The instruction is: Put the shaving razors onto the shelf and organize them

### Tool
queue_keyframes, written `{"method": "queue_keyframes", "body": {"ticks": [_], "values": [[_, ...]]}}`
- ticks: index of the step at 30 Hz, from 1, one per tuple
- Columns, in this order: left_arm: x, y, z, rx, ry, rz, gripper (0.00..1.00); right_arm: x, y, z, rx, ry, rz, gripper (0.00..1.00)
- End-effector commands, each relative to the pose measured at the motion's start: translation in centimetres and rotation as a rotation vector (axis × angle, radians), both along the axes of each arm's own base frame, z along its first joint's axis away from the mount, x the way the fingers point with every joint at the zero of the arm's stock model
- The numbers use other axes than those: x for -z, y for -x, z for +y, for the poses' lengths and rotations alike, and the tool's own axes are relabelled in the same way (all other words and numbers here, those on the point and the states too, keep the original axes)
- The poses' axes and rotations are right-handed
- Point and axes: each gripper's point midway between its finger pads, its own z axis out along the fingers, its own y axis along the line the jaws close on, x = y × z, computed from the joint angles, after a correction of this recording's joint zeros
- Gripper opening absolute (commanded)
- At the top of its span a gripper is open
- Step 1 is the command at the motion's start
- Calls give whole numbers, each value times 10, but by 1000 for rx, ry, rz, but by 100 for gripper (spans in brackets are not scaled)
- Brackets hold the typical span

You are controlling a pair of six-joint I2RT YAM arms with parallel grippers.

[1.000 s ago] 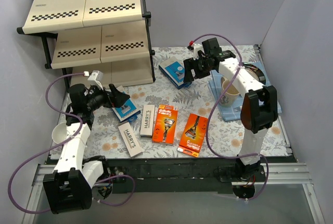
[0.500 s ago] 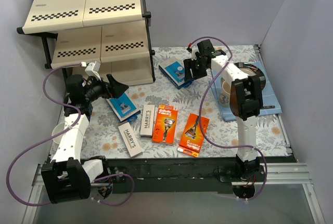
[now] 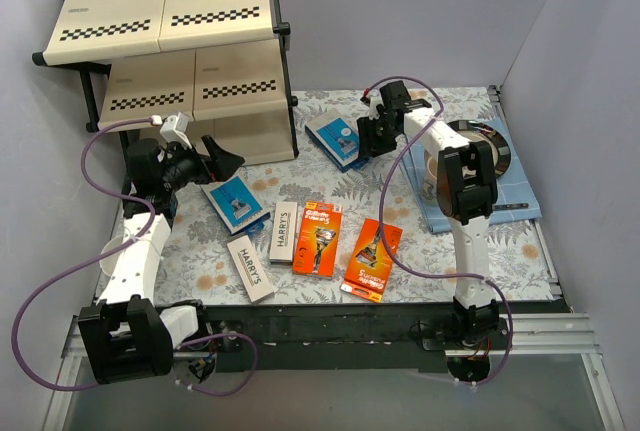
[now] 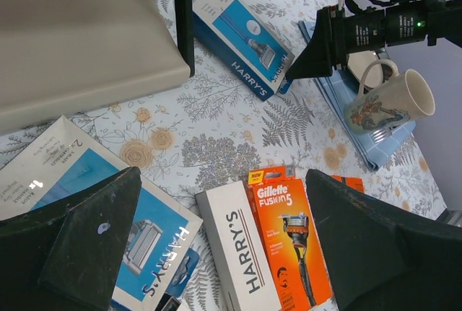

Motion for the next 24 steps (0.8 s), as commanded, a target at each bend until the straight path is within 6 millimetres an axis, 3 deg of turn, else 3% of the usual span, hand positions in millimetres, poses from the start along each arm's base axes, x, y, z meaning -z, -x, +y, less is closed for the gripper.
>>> {"method": "queue_keyframes", "body": {"ticks": [1, 11, 16, 21, 24], "values": [[-19, -7, 5, -29, -15, -54, 98, -9, -10, 11, -28, -61, -23, 53], [-12, -7, 8, -39, -35, -47, 98, -1, 11, 24, -35, -183, 79, 50], [-10, -8, 9, -41, -44, -43, 98, -2, 13, 31, -47, -246, 98, 39], [-13, -9, 10, -42, -53, -50, 98, 1, 15, 29, -37, -245, 114, 41], [-14, -9, 13, -52, -62, -57, 98, 4, 21, 29, -47, -268, 136, 31]]}}
